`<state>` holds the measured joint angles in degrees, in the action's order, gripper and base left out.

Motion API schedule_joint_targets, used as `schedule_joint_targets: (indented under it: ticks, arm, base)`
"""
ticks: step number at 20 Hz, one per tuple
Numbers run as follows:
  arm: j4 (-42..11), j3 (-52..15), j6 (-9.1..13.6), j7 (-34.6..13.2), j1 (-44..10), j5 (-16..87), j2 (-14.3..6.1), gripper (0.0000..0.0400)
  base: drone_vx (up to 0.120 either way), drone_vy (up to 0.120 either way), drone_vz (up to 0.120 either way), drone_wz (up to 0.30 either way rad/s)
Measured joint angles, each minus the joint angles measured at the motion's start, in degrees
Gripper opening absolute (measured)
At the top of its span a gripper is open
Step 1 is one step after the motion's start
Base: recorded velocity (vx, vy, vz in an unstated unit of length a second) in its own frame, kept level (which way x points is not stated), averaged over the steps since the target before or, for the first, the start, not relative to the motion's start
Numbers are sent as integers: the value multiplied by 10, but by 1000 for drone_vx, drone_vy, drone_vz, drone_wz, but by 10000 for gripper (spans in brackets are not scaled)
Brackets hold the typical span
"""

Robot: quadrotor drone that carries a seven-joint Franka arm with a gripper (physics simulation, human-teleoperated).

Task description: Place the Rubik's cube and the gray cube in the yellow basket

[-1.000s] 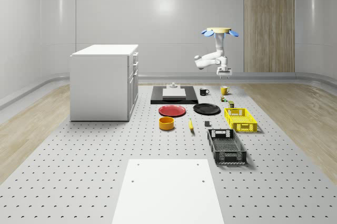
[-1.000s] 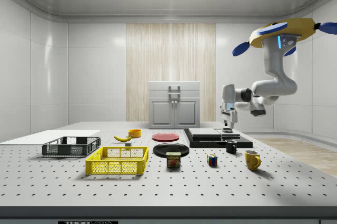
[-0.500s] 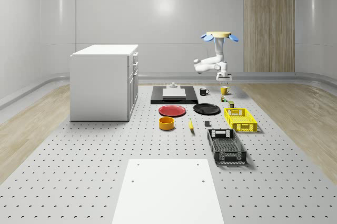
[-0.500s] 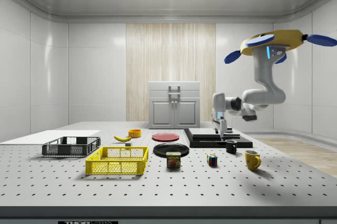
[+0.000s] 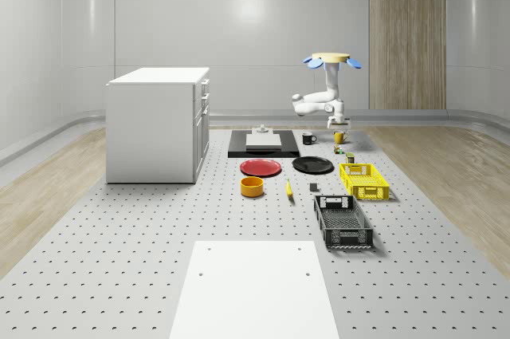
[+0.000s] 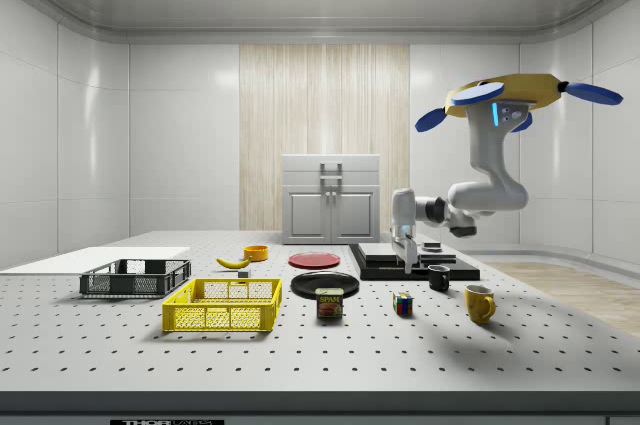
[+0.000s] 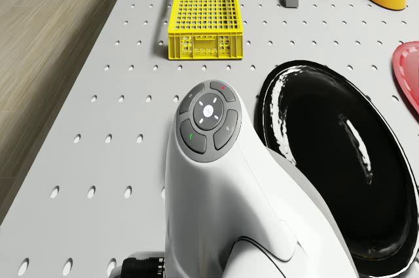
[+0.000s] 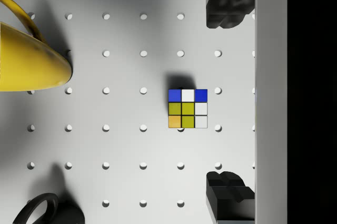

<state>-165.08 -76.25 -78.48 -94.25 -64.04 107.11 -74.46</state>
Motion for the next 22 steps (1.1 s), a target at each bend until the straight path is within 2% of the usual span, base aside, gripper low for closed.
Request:
schedule_joint_targets:
  ticks: [6, 9, 13, 17, 22]
  arm:
    - [1, -3, -12, -3, -3, -6, -13, 400]
    - [1, -4, -17, -5, -5, -9, -19, 400]
    - [2, -6, -25, -6, -7, -12, -26, 400]
    - [3, -1, -34, -7, -8, -9, -35, 400]
    - [9, 32, -57, -5, -9, 19, -48, 400]
  base:
    - [0, 0, -120, 0]
    - [0, -93, -120, 0]
    - [0, -10, -110, 0]
    - [0, 0, 0, 0]
    - [0, 0, 0, 0]
